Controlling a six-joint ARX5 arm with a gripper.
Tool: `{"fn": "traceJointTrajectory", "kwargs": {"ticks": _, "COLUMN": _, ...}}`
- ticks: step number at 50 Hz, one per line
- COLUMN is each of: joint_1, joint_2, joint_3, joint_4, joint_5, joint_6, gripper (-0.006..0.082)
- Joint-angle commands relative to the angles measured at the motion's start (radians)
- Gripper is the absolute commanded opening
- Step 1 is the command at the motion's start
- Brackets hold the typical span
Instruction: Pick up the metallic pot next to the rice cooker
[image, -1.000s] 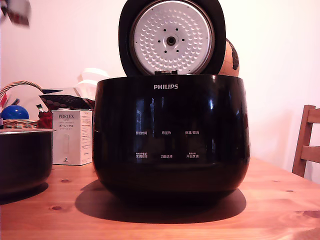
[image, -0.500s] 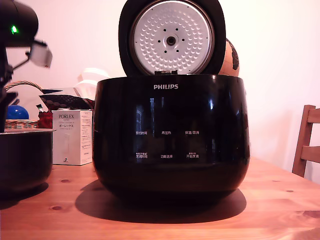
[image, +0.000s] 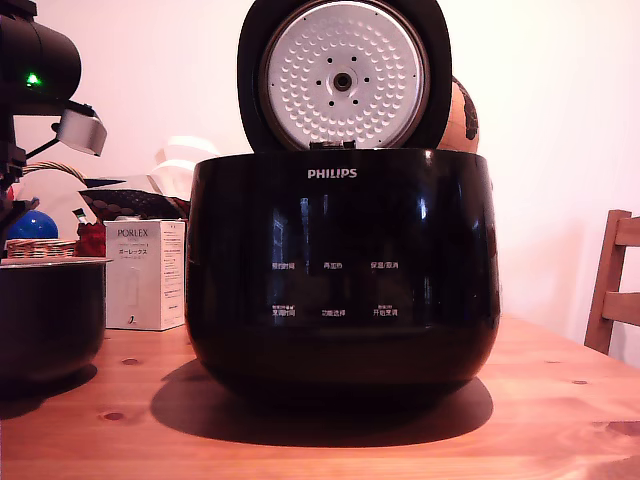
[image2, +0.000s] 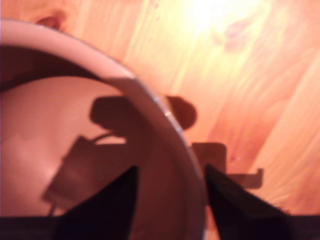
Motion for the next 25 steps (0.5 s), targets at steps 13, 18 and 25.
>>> {"fn": "traceJointTrajectory", "kwargs": {"ticks": 13, "joint_1": 0.003, "joint_2": -0.004, "joint_3": 0.005, "joint_4": -0.04, "joint_5": -0.013, "joint_6": 0.005, "gripper": -0.002}}
{"fn": "traceJointTrajectory", "kwargs": {"ticks": 18, "joint_1": 0.003, "joint_2": -0.026, "joint_3": 0.022, "joint_4": -0.071, "joint_5": -0.016, "joint_6": -0.002, "gripper": -0.002}}
{"fn": "traceJointTrajectory", "kwargs": {"ticks": 25, "joint_1": 0.003, "joint_2": -0.071, "joint_3": 0.042, "joint_4": -0.101, "joint_5": -0.027, "joint_6": -0.004, "gripper": -0.002}}
